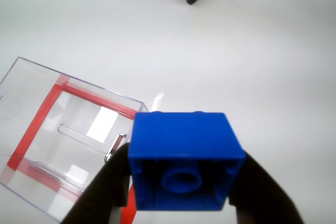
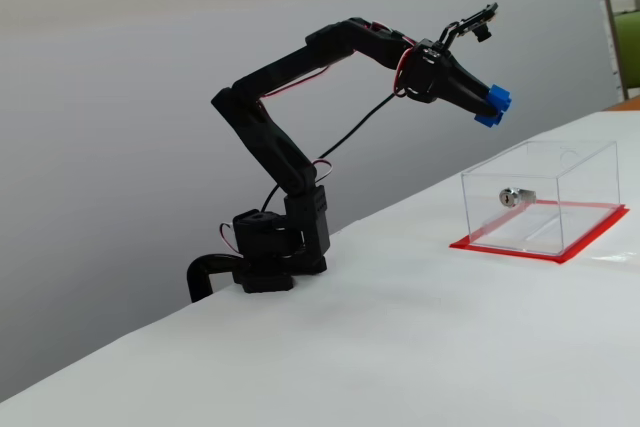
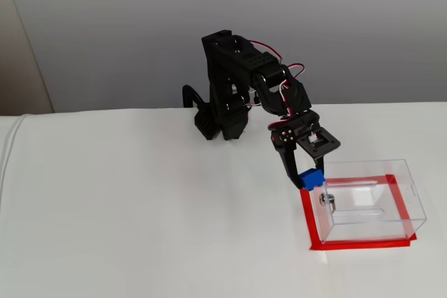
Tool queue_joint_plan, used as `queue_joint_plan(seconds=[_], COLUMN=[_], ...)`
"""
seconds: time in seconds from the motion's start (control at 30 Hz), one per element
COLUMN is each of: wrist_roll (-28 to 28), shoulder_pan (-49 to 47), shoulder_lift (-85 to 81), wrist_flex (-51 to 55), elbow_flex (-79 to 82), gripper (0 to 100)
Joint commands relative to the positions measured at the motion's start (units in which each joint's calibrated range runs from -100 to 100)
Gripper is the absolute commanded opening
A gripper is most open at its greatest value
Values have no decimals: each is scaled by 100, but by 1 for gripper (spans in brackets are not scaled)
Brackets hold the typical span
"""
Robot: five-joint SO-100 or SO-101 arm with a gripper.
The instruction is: Pick the blue lego brick and place it into the transparent box
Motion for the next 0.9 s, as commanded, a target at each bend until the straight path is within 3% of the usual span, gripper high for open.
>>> queue_joint_plan(seconds=[0.0, 0.87], wrist_roll=[13, 13], shoulder_pan=[-455, -2230], shoulder_lift=[57, 2501], wrist_flex=[-122, -70], elbow_flex=[-397, -2802], gripper=[7, 7])
